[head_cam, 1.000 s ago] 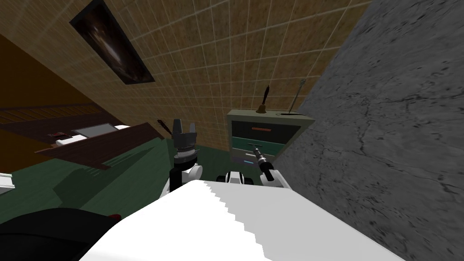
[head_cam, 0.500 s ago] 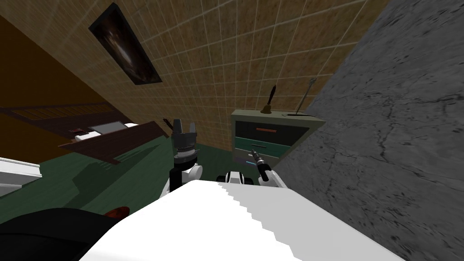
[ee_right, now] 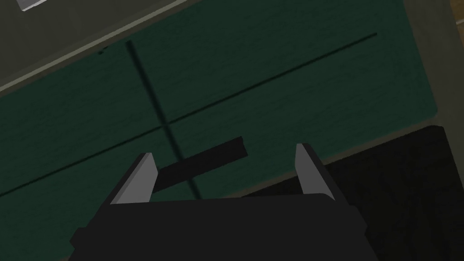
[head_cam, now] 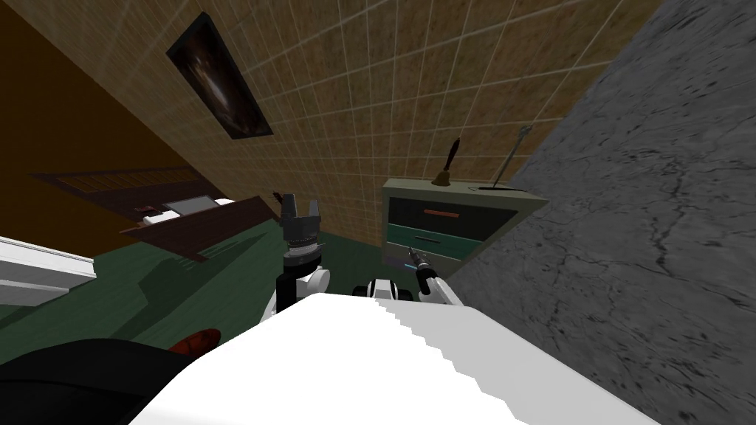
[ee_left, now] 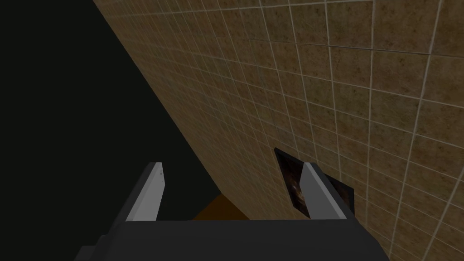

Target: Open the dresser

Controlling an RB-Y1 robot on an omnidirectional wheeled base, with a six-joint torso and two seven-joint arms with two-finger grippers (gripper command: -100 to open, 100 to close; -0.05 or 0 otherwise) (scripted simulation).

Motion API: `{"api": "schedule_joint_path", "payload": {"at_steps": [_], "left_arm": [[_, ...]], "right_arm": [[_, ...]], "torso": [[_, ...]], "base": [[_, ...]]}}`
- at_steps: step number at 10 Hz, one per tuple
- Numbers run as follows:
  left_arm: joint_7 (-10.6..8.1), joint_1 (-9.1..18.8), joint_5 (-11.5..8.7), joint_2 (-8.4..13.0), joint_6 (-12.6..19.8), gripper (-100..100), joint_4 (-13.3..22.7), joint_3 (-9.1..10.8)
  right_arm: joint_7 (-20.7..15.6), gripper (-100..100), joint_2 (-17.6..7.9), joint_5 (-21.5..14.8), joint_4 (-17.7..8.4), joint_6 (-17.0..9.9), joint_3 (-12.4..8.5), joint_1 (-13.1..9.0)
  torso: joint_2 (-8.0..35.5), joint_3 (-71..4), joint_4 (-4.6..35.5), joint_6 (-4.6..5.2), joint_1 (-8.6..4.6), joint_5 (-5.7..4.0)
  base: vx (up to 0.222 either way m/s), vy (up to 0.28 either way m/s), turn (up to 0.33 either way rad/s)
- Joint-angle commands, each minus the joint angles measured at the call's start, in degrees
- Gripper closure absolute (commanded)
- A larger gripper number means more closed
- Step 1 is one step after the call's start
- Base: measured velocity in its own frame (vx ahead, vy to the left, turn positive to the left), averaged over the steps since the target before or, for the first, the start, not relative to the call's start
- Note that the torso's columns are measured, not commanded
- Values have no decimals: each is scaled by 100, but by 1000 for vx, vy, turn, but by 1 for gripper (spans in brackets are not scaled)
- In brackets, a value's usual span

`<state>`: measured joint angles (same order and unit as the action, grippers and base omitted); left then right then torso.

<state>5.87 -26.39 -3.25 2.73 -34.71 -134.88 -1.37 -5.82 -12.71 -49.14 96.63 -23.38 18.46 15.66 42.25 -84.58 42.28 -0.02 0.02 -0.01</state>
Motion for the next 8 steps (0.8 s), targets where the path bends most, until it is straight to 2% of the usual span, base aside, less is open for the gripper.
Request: {"api": "schedule_joint_path", "payload": {"at_steps": [1,2,3,4,5,6,7,8], "left_arm": [[0,0,0,0,0,0,0,0],[0,0,0,0,0,0,0,1],[0,0,0,0,0,0,0,0],[0,0,0,0,0,0,0,0],[0,0,0,0,0,0,0,0],[0,0,0,0,0,0,0,0],[0,0,0,0,0,0,0,0],[0,0,0,0,0,0,0,0]], "right_arm": [[21,-100,23,-395,-190,-148,36,-5],[20,-100,-6,-567,-421,-449,166,-83],[20,-100,-6,-776,-489,-449,166,-83],[21,-100,-41,-995,-755,-635,292,-159],[21,-100,-41,-1157,-790,-744,292,-159],[21,-100,-41,-1227,-790,-744,292,-159],[25,-100,-83,-1473,-1066,-1007,414,-232],[25,-100,-83,-1636,-1090,-1034,414,-232]], "torso": [[3,1,0,4,-2,1],[6,3,2,4,-11,-1],[1,1,0,0,-2,-1],[2,0,0,3,0,2],[-3,-2,-1,1,4,2],[3,1,0,3,2,2],[10,5,3,3,-8,0],[5,4,2,1,-5,-1]], "base": [[7,16,-11],[21,33,101],[19,36,46],[36,50,74],[23,53,40],[3,30,-10],[15,37,79],[23,36,42]]}}
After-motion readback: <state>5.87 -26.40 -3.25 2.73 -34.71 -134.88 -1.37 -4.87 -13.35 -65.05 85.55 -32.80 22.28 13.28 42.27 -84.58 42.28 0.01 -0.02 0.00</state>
